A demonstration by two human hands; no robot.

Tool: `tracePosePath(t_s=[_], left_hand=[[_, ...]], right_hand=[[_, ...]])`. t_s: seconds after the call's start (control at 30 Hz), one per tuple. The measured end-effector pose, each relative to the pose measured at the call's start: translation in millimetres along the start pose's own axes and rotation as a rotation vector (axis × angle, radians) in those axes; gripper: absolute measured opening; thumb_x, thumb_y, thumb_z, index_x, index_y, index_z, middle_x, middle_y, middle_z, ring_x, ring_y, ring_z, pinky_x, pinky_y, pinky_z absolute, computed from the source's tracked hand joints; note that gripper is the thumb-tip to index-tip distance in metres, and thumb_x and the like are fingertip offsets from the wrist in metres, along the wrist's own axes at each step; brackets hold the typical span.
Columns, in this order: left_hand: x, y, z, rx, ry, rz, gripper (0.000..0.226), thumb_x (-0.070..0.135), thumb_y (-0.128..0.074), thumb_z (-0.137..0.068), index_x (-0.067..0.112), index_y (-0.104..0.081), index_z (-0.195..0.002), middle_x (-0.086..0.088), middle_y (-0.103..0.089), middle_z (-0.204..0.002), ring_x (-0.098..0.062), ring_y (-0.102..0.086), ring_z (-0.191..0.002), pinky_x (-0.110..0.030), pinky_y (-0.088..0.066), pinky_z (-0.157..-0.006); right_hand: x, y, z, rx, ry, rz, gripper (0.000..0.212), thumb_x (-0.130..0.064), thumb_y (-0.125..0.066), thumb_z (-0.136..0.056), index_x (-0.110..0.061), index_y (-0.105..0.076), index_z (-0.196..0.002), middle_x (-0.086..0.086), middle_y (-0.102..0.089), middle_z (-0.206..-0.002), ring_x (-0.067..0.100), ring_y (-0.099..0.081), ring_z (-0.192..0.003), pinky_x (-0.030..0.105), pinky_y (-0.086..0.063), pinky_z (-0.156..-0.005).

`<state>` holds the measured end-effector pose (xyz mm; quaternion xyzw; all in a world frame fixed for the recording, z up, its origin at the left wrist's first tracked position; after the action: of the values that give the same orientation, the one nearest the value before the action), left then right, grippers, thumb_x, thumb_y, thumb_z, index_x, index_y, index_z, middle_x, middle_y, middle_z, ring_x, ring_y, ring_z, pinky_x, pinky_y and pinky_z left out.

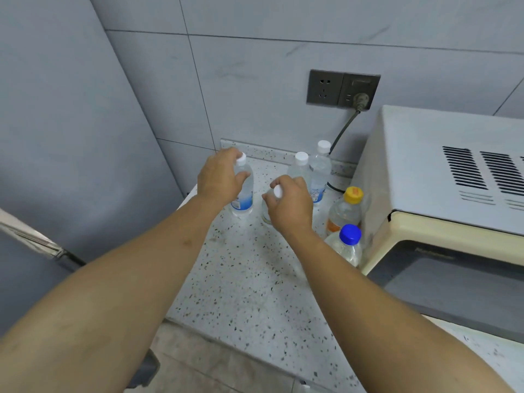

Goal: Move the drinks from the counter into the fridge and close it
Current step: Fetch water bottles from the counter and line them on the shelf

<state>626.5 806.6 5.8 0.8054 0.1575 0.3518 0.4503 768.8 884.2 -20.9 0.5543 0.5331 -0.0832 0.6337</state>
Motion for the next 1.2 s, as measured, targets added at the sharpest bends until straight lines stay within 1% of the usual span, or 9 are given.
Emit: tracePosePath(t_s=[0.2,0.27,0.37,0.5,0.67,0.83,0.97,1.1,1.2], left_hand=[[21,1,9,-0.036,-0.045,-0.110,0.022,0.035,-0.070,-0.088,0.020,-0.056,-0.096,-0.002,-0.066,-0.100,-0.027,-0.060,-0.085,-0.032,-0.042,-0.066],[21,-4,17,-0.108,-0.049,-0.089,0.029,0.033,-0.073,-0.086,0.020,-0.058,-0.107,-0.002,-0.064,-0.112,-0.026,-0.062,-0.093,-0.035,-0.048,-0.072],[21,-17,30,-0.260,-0.036,-0.052,0.060,0.033,-0.078,-0.081,0.025,-0.047,-0.131,-0.003,-0.057,-0.130,-0.028,-0.058,-0.110,-0.043,-0.052,-0.088],[17,-40,54,-0.390,-0.055,-0.049,0.086,0.030,-0.079,-0.079,0.030,-0.028,-0.149,-0.003,-0.044,-0.144,-0.029,-0.048,-0.125,-0.046,-0.049,-0.093],[13,-52,54,-0.397,-0.163,-0.031,0.084,0.005,-0.067,-0.085,0.031,-0.022,-0.151,0.004,-0.014,-0.163,-0.028,-0.017,-0.148,-0.051,-0.037,-0.107],[27,-46,30,-0.458,-0.463,-0.231,0.088,0.003,-0.063,-0.089,0.040,-0.016,-0.153,0.004,-0.006,-0.166,-0.026,-0.009,-0.151,-0.047,-0.039,-0.104],[35,-44,28,-0.427,-0.482,-0.165,0.052,0.021,-0.065,-0.091,0.031,-0.042,-0.137,0.002,-0.028,-0.157,-0.026,-0.028,-0.140,-0.045,-0.045,-0.092],[38,-37,31,-0.418,-0.380,-0.116,0.026,0.029,-0.058,-0.094,0.030,-0.042,-0.114,-0.006,-0.052,-0.111,-0.023,-0.051,-0.088,-0.034,-0.040,-0.067],[32,-32,39,-0.338,-0.320,-0.086,0.022,0.027,-0.055,-0.096,0.029,-0.043,-0.114,-0.007,-0.054,-0.106,-0.022,-0.050,-0.086,-0.032,-0.037,-0.061]], right_hand=[[8,6,25,-0.008,-0.024,-0.053,0.019,-0.021,-0.073,-0.085,-0.018,-0.063,-0.100,-0.006,-0.044,-0.107,0.013,-0.047,-0.082,0.024,-0.036,-0.073],[12,8,31,-0.006,-0.048,-0.084,0.017,-0.018,-0.073,-0.084,-0.018,-0.064,-0.099,-0.002,-0.048,-0.110,0.012,-0.047,-0.084,0.024,-0.036,-0.074],[19,14,38,0.010,-0.081,-0.091,0.014,-0.015,-0.070,-0.084,-0.018,-0.064,-0.097,0.000,-0.050,-0.110,0.010,-0.046,-0.084,0.019,-0.031,-0.070],[24,16,50,0.003,-0.046,-0.086,0.011,-0.011,-0.068,-0.083,-0.018,-0.062,-0.090,-0.004,-0.046,-0.104,0.008,-0.045,-0.081,0.019,-0.034,-0.070],[27,12,61,-0.068,0.000,-0.042,0.015,-0.007,-0.066,-0.081,-0.019,-0.060,-0.086,-0.007,-0.046,-0.102,0.005,-0.047,-0.080,0.000,-0.034,-0.066],[32,16,59,-0.080,0.009,-0.017,0.015,-0.004,-0.065,-0.082,-0.014,-0.064,-0.093,-0.008,-0.046,-0.104,0.007,-0.048,-0.083,0.000,-0.034,-0.065],[31,15,58,-0.095,-0.001,-0.007,0.015,-0.005,-0.064,-0.082,-0.017,-0.064,-0.091,-0.007,-0.047,-0.106,0.009,-0.050,-0.084,0.005,-0.034,-0.063],[30,11,61,-0.105,-0.003,-0.029,0.018,-0.004,-0.063,-0.080,-0.020,-0.062,-0.088,-0.010,-0.048,-0.104,0.009,-0.051,-0.082,0.002,-0.035,-0.061],[29,12,59,-0.071,-0.012,-0.047,0.018,-0.003,-0.062,-0.081,-0.020,-0.062,-0.086,-0.008,-0.049,-0.102,0.008,-0.050,-0.082,0.000,-0.035,-0.065]])
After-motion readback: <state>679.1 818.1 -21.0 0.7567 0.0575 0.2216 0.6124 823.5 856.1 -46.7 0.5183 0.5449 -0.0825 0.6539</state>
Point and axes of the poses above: each hand's wrist, its own z-axis away from the middle knuckle, its own y-axis out of the back of the hand, x = y × z, the point moved 1 cm from there along -z, towards the middle knuckle
